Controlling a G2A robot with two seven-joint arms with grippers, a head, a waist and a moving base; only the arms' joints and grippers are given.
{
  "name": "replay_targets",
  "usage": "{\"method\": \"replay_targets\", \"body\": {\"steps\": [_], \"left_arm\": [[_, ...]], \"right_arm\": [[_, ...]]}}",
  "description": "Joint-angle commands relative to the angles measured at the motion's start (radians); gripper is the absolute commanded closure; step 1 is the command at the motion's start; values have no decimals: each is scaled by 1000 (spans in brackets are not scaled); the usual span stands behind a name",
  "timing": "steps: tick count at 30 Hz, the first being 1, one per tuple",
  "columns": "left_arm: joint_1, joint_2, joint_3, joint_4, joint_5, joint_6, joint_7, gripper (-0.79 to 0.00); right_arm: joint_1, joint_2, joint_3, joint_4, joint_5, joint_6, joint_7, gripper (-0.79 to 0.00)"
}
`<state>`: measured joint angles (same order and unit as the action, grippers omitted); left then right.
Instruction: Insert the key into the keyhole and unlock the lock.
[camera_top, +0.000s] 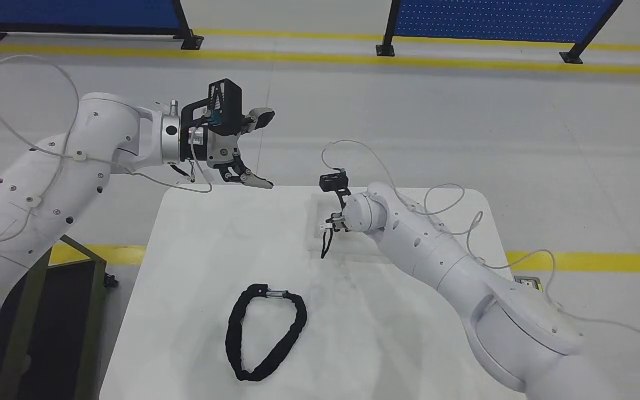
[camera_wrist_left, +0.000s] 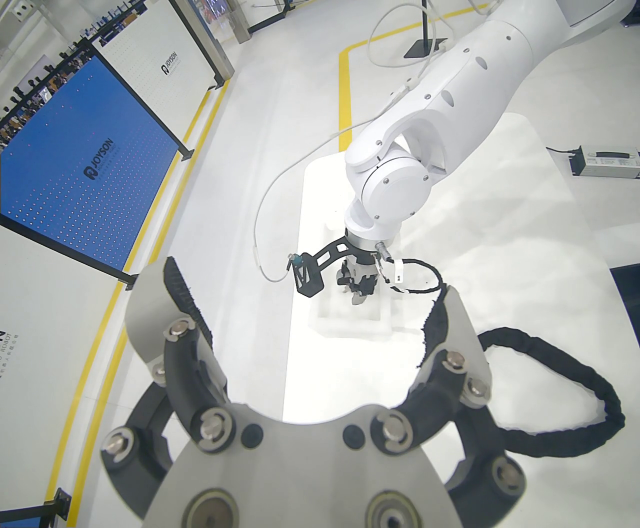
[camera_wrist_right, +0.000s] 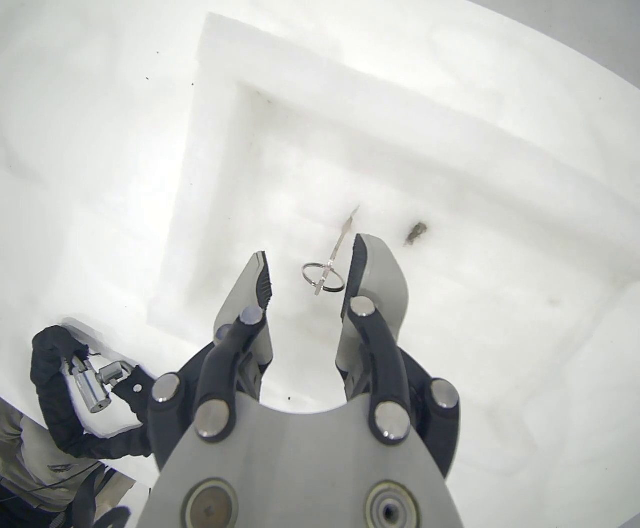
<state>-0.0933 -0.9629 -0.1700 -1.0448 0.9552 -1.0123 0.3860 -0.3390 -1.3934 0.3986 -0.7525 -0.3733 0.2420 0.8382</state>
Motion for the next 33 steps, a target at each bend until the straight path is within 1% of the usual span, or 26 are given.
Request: {"method": "replay_targets", "body": {"steps": [1, 2, 4, 5, 8, 10, 11, 12, 13, 19, 24, 33], "left_arm": [[0, 0, 0, 0, 0, 0, 0, -785], [0, 0, 0, 0, 0, 0, 0, -785], [0, 0, 0, 0, 0, 0, 0, -785], [0, 0, 0, 0, 0, 0, 0, -785], [0, 0, 0, 0, 0, 0, 0, -785], [0, 0, 0, 0, 0, 0, 0, -785], [0, 0, 0, 0, 0, 0, 0, -785], [0, 0, 0, 0, 0, 0, 0, -785], [0, 0, 0, 0, 0, 0, 0, -785], [0, 0, 0, 0, 0, 0, 0, -785], [0, 0, 0, 0, 0, 0, 0, -785], [0, 0, 0, 0, 0, 0, 0, -785]], "right_arm": [[0, -5, 3, 11, -3, -2, 2, -215], [-1, -8, 5, 17, -5, -3, 2, -154], [-1, -14, 9, 31, -9, -1, 2, -117], [0, -17, 10, 38, -12, 1, 3, -108], [0, -27, 16, 59, -14, -2, 1, -132], [1, -33, 22, 73, -14, -3, -3, -129], [1, -36, 27, 81, -12, 0, -12, -105], [0, -39, 31, 88, -10, 4, -21, -31], [0, -43, 33, 94, -10, 3, -25, 0], [1, -60, 42, 127, -23, 2, -30, 0], [8, -67, 51, 129, -50, 11, -28, 0], [8, -47, 77, 77, -122, 17, 31, 0]]}}
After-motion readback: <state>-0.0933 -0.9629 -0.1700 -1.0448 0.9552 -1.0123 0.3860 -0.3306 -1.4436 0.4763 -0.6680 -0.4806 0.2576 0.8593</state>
